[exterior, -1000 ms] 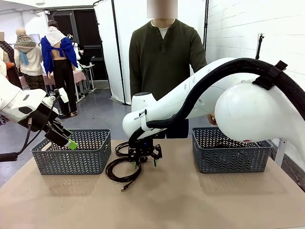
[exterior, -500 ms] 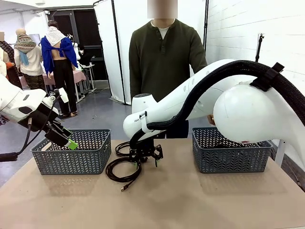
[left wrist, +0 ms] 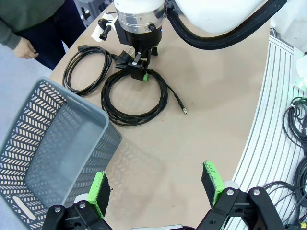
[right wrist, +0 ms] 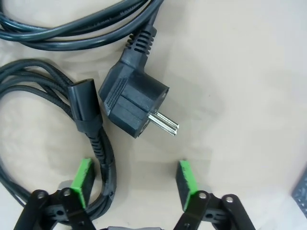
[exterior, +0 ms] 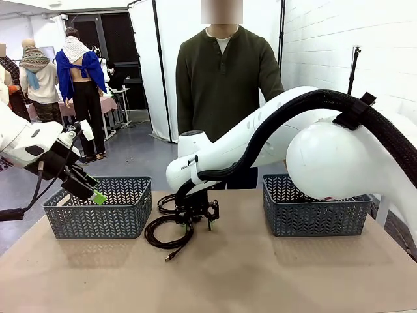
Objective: Organize the cables according to human instructions.
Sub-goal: Pick up a bundle of cables and place it in the basket indicated by the human.
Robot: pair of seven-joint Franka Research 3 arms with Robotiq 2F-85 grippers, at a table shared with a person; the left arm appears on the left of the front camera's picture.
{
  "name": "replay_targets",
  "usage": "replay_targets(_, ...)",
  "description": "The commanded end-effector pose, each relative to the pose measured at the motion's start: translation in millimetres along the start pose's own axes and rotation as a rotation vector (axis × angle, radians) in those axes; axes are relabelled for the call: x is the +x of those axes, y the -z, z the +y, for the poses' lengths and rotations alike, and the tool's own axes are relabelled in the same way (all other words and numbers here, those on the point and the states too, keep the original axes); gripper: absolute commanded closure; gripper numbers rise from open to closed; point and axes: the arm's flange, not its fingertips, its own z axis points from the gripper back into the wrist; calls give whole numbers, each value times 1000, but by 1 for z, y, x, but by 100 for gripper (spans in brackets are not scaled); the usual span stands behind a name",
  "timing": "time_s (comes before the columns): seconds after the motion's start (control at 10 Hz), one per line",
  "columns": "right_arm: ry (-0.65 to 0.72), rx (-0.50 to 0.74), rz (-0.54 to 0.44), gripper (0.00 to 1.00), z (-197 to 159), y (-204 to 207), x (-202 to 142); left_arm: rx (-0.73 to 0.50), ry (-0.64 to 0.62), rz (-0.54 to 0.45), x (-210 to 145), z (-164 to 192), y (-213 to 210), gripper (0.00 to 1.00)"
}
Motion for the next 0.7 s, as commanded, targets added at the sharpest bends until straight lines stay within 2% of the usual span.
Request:
replay_targets(0.0, 30, -48, -24, 47, 2, 2, 4, -17, 14, -14, -4, 3, 1, 0)
replay_targets(0.3, 40, -18, -25, 97, -1, -2, 3, -17, 14, -14, -4, 3, 1, 0)
replay_targets(0.4, 40, 12, -8, 100, -3, -2, 4, -17, 14, -14, -4, 3, 1, 0)
replay_targets(0.6, 36, 52, 7, 100, -8, -6, 3, -17, 14, -14, -4, 3, 1, 0)
